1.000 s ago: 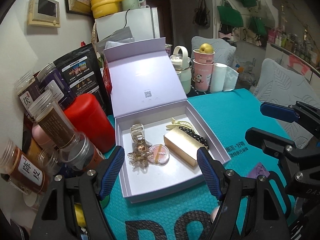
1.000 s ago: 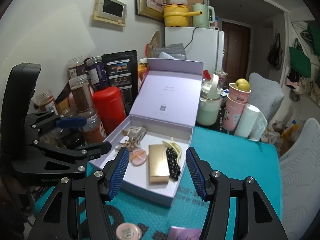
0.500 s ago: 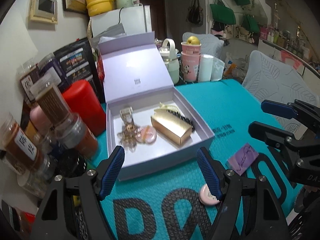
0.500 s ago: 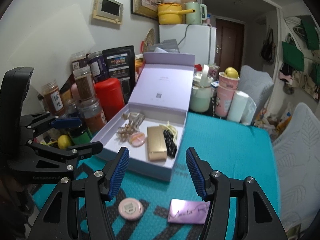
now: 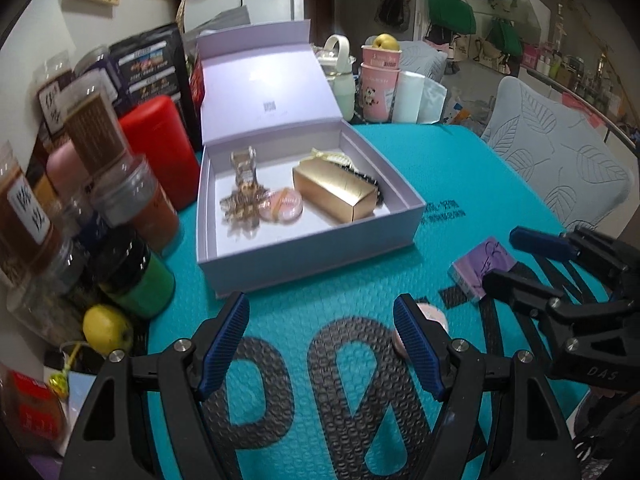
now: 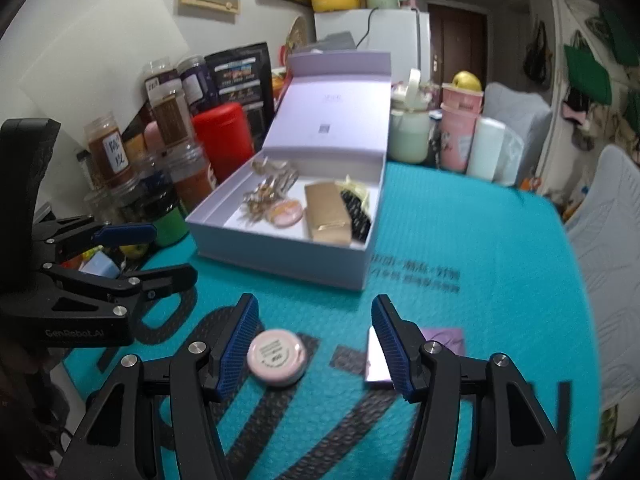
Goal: Organize rigid objects
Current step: 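Grasp the pink round compact with the right gripper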
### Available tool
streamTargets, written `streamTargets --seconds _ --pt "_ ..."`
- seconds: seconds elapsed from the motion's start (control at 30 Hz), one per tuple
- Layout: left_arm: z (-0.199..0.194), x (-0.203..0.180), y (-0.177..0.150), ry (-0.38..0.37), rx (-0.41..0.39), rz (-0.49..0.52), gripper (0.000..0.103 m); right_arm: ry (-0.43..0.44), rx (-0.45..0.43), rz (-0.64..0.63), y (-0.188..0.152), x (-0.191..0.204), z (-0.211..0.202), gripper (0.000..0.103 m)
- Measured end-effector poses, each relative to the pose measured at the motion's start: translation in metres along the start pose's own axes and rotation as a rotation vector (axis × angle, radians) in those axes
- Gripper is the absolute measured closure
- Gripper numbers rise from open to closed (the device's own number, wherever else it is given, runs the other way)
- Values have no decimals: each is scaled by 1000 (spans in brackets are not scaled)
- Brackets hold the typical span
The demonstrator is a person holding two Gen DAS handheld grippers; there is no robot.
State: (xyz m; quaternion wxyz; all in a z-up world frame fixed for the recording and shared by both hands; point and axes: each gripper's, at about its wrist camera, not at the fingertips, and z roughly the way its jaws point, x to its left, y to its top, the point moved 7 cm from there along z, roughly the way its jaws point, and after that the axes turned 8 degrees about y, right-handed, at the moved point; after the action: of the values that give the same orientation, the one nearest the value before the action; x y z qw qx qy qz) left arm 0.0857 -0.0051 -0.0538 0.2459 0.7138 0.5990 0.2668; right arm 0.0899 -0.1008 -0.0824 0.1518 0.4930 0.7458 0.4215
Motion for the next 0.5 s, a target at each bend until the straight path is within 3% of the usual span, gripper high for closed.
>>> streamTargets --seconds 0.3,0.4,0.5 --pt "18 16 -28 -27 54 -88 29 45 87 49 -31 6 38 44" --pt "24 20 -34 -35 71 -108 29 26 111 41 -35 8 48 35" --pt "27 24 -37 -40 71 -122 29 27 127 30 -39 8 56 35"
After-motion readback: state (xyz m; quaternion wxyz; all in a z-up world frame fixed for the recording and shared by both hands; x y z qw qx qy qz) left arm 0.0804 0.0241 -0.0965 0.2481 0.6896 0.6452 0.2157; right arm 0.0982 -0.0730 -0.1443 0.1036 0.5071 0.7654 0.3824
